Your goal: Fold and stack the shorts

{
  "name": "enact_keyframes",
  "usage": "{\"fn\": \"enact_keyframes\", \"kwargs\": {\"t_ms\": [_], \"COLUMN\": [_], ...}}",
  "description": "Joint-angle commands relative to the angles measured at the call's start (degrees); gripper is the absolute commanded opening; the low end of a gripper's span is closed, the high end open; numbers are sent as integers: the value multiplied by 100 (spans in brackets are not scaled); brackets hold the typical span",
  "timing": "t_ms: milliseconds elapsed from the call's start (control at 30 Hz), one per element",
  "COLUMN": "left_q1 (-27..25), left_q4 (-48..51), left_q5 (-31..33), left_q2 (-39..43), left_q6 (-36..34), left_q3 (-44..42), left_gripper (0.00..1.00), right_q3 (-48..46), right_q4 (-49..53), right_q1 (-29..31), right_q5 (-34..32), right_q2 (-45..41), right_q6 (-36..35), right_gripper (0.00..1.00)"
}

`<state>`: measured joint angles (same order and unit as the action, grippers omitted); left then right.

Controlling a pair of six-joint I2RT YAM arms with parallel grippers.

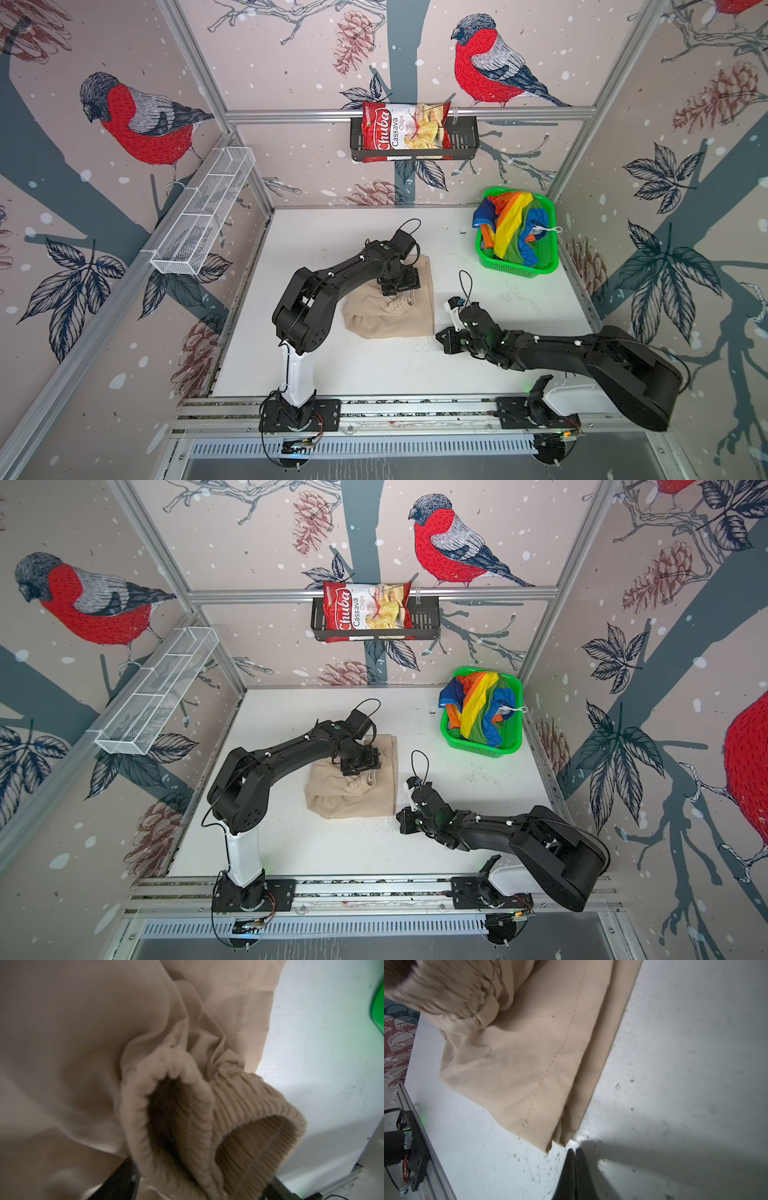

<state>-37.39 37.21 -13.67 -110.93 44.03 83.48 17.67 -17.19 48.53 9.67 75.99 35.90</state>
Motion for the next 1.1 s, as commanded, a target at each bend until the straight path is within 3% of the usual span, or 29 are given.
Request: {"fn": "enact_keyframes", "kwargs": {"t_ms": [0, 167, 267, 333, 433, 500, 667, 800, 1067], "left_q1": [-71, -95, 1, 75, 190, 249, 417, 640, 968], "left_q4": [-812, -1957, -2001, -1726, -1210, -1006, -1267, -1741, -2265], "left_q5": [-695, -1689, -1700, -1393, -846, -603, -480, -574, -510], "left_q2": [194, 848, 1349, 1662, 2050, 2254, 2606, 2606, 2017], "left_q6": [251, 587, 461, 217, -139, -290, -317, -193, -294], "left_q3": [-67, -411, -481, -549, -804, -1108, -2258, -3067, -3932], "left_gripper": [78, 79, 77, 66, 34, 23, 21, 22, 21], "right_q3": [40, 449, 813, 1071, 1530, 1910, 2995, 3530, 3520], "right_q4": [342, 983, 1218, 1273, 1150, 1034, 680, 526, 145], "right_q1": [8, -16, -101, -227, -417, -506, -520, -601, -1141], "right_q5": [-223, -402, -458, -405, -51, 274, 944, 1089, 1423], "right_q2": [-167, -598, -789, -801, -571, -203, 968, 1879, 3027], "right_q6": [-18, -104, -159, -200, -284, -302, -232, -206, -83], "right_gripper": [0, 1, 3, 4, 4, 4, 3, 1, 1]}}
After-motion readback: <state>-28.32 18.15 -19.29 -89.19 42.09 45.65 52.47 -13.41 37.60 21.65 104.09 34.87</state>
